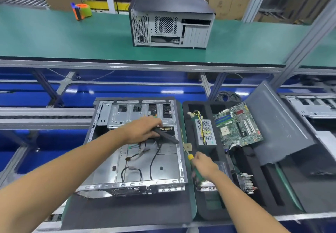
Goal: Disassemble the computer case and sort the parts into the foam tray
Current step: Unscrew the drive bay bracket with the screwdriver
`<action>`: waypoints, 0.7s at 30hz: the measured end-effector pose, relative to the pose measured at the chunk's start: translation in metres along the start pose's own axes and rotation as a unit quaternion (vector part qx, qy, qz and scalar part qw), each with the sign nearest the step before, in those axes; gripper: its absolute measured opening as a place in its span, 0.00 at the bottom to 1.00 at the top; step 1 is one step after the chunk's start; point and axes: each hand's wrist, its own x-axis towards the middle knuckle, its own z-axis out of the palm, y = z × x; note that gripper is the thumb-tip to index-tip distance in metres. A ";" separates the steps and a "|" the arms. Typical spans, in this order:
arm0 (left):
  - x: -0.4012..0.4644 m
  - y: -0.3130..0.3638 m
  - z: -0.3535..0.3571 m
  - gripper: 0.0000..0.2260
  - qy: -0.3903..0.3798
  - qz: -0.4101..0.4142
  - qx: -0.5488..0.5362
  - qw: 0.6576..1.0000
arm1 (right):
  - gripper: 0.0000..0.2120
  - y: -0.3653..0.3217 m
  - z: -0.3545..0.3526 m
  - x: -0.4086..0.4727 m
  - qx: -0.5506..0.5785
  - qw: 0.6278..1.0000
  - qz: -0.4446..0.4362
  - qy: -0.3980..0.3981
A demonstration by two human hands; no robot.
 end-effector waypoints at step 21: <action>0.167 0.119 0.061 0.32 -0.394 0.061 0.347 0.849 | 0.09 0.063 -0.089 0.029 0.035 0.999 -0.014 0.030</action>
